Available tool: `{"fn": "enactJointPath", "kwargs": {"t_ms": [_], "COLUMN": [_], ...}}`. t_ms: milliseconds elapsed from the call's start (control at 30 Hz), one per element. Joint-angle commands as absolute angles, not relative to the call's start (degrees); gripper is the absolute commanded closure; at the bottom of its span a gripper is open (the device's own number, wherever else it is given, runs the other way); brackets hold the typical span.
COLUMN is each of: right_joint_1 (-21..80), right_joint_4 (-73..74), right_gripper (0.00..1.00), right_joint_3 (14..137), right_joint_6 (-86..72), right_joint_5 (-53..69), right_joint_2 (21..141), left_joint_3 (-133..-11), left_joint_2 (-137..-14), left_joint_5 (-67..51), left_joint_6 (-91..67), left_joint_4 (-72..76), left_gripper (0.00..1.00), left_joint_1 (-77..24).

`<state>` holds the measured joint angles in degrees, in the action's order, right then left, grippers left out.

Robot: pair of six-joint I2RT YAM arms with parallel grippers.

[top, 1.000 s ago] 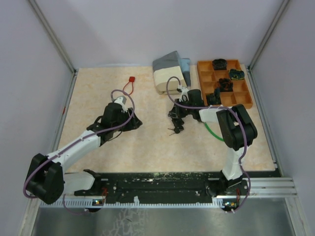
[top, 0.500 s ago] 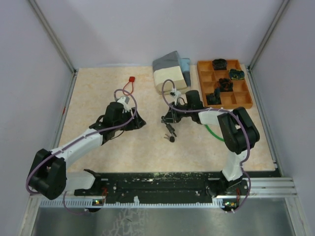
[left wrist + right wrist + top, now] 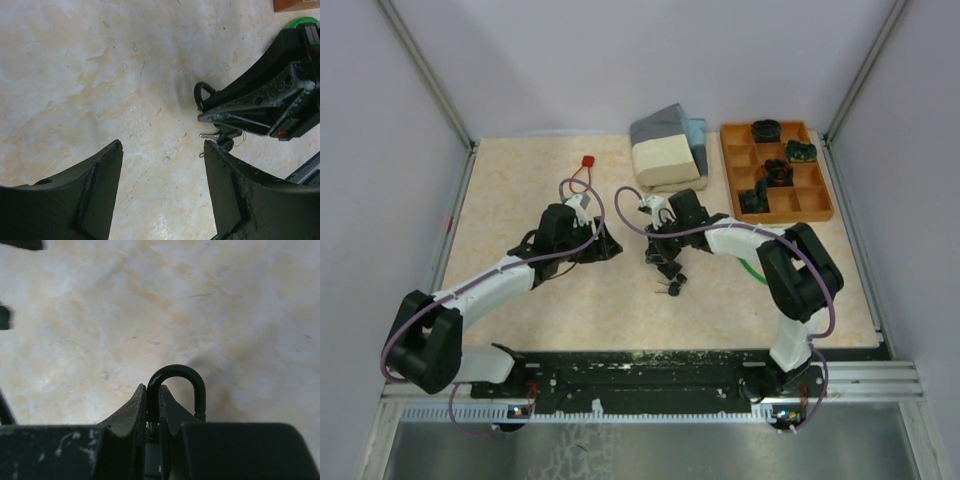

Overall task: Unlock with the key
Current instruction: Place the lock at the center of the board.

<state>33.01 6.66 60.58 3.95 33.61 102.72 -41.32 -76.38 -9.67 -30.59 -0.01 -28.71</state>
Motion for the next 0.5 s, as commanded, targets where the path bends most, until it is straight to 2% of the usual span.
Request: {"fn": "enactJointPath", "kwargs": {"t_ms": [0, 233, 367, 467], "right_joint_1": [33.0, 37.7, 38.7, 38.7], "right_joint_4": [6.8, 5.9, 6.5, 8.3], "right_gripper": [0.95, 0.96, 0.85, 0.72], "right_joint_3": [65.0, 64.5, 65.0, 66.2], "right_joint_6": [4.3, 8.0, 8.3, 7.8], "right_joint_5": [17.5, -3.1, -2.1, 0.6], "right_joint_2": [101.9, 100.1, 101.6, 103.0], "left_joint_3": [-42.2, -39.8, -39.7, -39.7], "left_joint_2": [-75.3, -71.4, -71.2, -71.1], "left_joint_5": [-9.1, -5.4, -3.9, -3.4], "left_joint_6": [-30.2, -31.2, -31.8, -31.9], "left_joint_4": [0.2, -0.1, -0.9, -1.9], "left_gripper": [0.29, 0.29, 0.29, 0.29], "left_joint_1": [-28.3, -28.3, -28.3, -28.2]}}
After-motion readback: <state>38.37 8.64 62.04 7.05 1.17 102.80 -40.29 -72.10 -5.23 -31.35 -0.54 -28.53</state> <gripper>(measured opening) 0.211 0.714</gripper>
